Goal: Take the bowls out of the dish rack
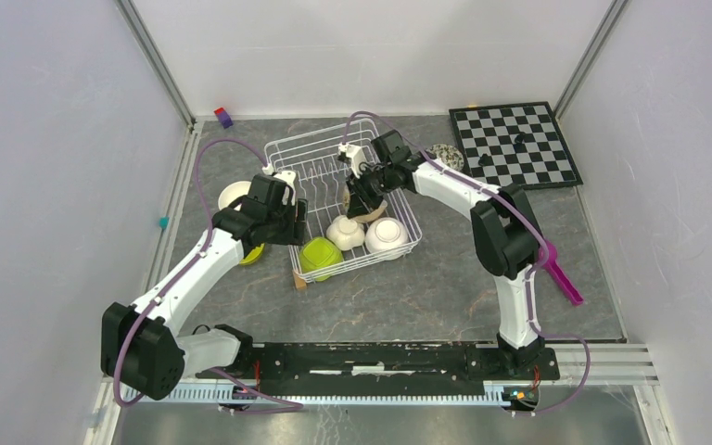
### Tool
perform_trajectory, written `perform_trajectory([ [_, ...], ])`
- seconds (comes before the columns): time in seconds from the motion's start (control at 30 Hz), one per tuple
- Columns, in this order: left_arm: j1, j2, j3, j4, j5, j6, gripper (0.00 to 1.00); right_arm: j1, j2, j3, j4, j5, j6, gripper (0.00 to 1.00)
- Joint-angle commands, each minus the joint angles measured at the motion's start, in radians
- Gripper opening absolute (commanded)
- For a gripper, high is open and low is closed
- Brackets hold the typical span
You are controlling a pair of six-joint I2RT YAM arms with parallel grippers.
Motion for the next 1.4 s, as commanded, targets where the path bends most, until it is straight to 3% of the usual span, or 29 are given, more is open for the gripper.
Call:
perform_trajectory([
  [0.0, -0.003, -0.025, 0.005, 0.027, -0.017, 0.027, 0.70, 0.002, -0.062, 0.051, -0.003, 0.017, -0.011, 0.15],
  [0.07, -0.003, -0.026, 0.005, 0.026, -0.017, 0.027, 0.70, 0.003, -0.078, 0.048, -0.006, 0.032, -0.009, 0.02],
  [0.1, -0.002, -0.027, 0.005, 0.027, -0.017, 0.027, 0.70, 0.004, -0.085, 0.046, -0.008, 0.038, -0.008, 0.00],
  [0.8, -0.003, -0.036, 0.005, 0.027, -0.021, 0.028, 0.70, 0.003, -0.261, 0.032, -0.017, 0.209, -0.002, 0.00],
  [1.03, -0.003, -0.035, 0.008, 0.025, -0.020, 0.028, 0.70, 0.004, -0.388, -0.035, -0.007, 0.506, -0.006, 0.00],
  [1.37, -0.002, -0.042, 0.011, 0.023, -0.021, 0.028, 0.71, 0.002, -0.662, -0.431, 0.247, 0.961, 0.036, 0.00],
])
